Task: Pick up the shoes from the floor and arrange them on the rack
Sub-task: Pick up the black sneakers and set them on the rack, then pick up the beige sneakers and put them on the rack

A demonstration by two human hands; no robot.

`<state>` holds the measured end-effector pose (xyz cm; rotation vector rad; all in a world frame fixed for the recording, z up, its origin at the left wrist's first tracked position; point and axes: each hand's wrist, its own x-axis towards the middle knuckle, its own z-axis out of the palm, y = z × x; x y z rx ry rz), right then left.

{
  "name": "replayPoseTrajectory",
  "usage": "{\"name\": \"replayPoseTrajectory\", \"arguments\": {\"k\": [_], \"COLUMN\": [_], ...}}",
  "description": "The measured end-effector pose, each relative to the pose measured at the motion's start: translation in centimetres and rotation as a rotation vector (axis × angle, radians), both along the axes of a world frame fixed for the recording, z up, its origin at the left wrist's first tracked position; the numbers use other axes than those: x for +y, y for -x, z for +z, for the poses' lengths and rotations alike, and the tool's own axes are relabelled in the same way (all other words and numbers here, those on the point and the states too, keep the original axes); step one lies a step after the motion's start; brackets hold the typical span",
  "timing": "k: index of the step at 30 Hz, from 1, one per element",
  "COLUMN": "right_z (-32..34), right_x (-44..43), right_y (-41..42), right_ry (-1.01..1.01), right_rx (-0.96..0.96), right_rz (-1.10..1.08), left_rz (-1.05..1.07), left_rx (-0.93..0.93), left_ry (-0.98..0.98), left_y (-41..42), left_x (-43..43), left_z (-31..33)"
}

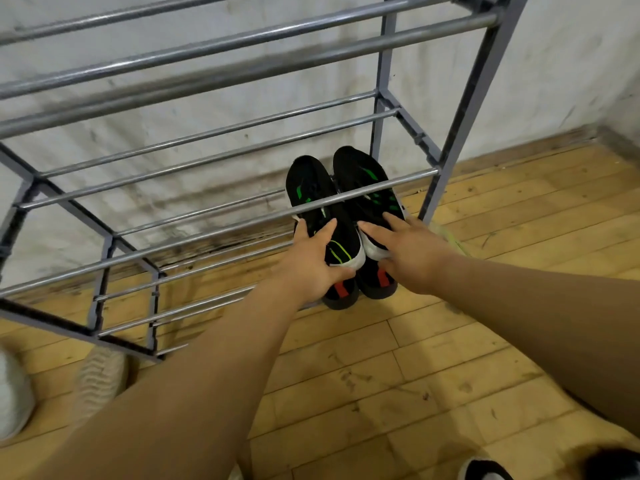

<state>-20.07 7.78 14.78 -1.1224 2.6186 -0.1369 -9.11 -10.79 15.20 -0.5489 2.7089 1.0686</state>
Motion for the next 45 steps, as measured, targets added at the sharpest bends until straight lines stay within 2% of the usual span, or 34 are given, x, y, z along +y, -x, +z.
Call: {"name": "replayPoseTrajectory", "arguments": {"k": [8,19,27,31,34,38,40,42,45], "right_z": [0.2,0.2,0.4,0.8,2.3,4.5,5.1,5.2,4.3], "right_x": [0.2,0.1,0.1,-0.3,-0.7,-0.5,-0.4,-0.8,-2.5], "right_y": [-0.2,-0.3,0.2,-0.2,-1.0,-5.0,-7.7,-10.7,-16.0], "right_ry": [0.018,0.027,0.019,-0.03,-0.098,-0.103,-0.111,-0.107,-0.185], "right_rx": [0.026,0.009,-0.02,-0.019,0.024,0.083,0.087,-0.021,-0.297], "right_rz": [0.017,0.017,0.015,0.004,0.015,-0.05,-0.012,0.074,0.219], "left_rz": [0.026,0.052,0.065,0.043,-0.026,-0.094,-0.159,-0.262,-0.311], "left_rx": [0.031,0.083,0.195,0.139,0.029,-0.064,-0.134,-0.215,-0.318], "left_ry": [-0.041,0.022,0.1,0.093,0.086,0.162,0.264,0.358,0.348], "left_y": [-0.7,-0.7,-0.8,-0.8,-2.1,-6.7,-10.0,-13.8,-20.7], "left_x": [0.7,0.3,1.2,1.1,0.4,-2.0,-3.7,-5.3,-7.7], "left_z": [0.0,-0.5,-1.9,-1.3,0.1,2.5,3.9,5.2,6.1]}}
